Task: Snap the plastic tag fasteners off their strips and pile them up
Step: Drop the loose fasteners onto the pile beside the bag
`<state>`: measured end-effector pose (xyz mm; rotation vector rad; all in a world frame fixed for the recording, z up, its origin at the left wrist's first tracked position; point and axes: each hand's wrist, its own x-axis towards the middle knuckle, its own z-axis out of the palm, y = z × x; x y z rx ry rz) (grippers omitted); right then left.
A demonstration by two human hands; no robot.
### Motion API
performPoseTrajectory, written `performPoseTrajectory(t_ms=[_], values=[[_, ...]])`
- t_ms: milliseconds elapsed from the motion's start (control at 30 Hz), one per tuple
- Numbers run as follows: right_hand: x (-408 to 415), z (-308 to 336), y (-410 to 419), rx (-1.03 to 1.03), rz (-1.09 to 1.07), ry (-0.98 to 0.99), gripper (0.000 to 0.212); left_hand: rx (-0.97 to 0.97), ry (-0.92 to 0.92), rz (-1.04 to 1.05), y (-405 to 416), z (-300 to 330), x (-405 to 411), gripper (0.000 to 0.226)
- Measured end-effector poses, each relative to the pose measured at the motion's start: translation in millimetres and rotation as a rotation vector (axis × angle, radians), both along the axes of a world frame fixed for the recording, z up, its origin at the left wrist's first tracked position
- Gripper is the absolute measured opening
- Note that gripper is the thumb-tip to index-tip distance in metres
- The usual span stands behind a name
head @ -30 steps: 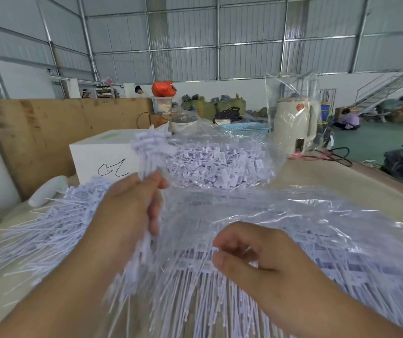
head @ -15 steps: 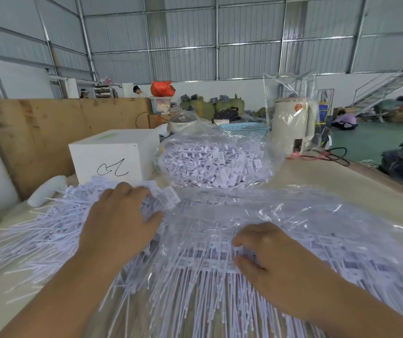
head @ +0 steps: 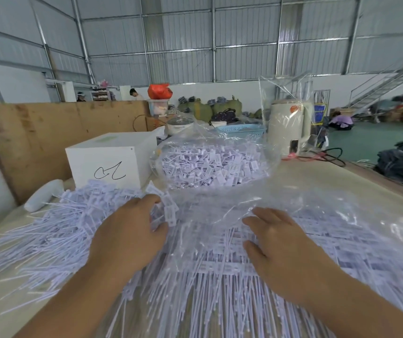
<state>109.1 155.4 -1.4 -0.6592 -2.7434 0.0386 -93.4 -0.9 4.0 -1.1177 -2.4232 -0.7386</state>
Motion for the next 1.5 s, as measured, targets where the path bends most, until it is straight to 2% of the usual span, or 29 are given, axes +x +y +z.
performPoseTrajectory(t_ms=[100,200,267,433,533,700,833,1000,1067,1167,1267,1333,1400,1433,1500], values=[[0,0,2,-0.012,-0.09,-0.098,0.036,0.156,-0.034,-0.134,1,4,16,0.03],[3,0,4,0.013,-0.117,-0.055,0.03,0.219,-0.038,-0.303,4,8,38,0.02],[3,1,6,0.015,-0.111,-0.007,0.031,0.194,0.009,-0.409,4,10,55,0.02],[2,5,8,-0.004,-0.125,0.104,0.037,-0.008,0.131,-0.613,7,7,76,0.017],[4,14,0,-0.008,-0.101,0.209,0.037,-0.076,0.098,-0.626,12,-3,74,0.023],[12,29,-14,-0.056,-0.055,0.341,0.033,-0.072,0.093,-0.585,17,-10,69,0.03],[18,41,-28,-0.123,0.022,0.457,0.043,-0.057,0.062,-0.523,16,-9,66,0.016],[22,37,-29,-0.203,0.115,0.283,0.05,-0.045,-0.008,-0.489,19,-8,64,0.019],[21,30,-29,-0.184,0.139,0.208,0.051,0.002,0.026,-0.441,18,-3,67,0.005],[16,21,-35,-0.153,0.218,0.146,0.053,0.098,0.099,-0.444,15,3,71,0.014],[14,21,-39,-0.216,0.3,0.226,0.047,0.048,0.096,-0.532,15,7,78,0.025],[15,21,-42,-0.281,0.311,0.279,0.055,0.033,0.051,-0.549,17,4,78,0.033],[14,18,-42,-0.347,0.323,0.328,0.059,0.032,0.016,-0.569,18,2,75,0.032],[14,17,-41,-0.37,0.33,0.348,0.058,0.022,-0.021,-0.6,18,3,73,0.03],[13,17,-41,-0.364,0.322,0.37,0.052,-0.013,-0.084,-0.641,14,7,69,0.04]])
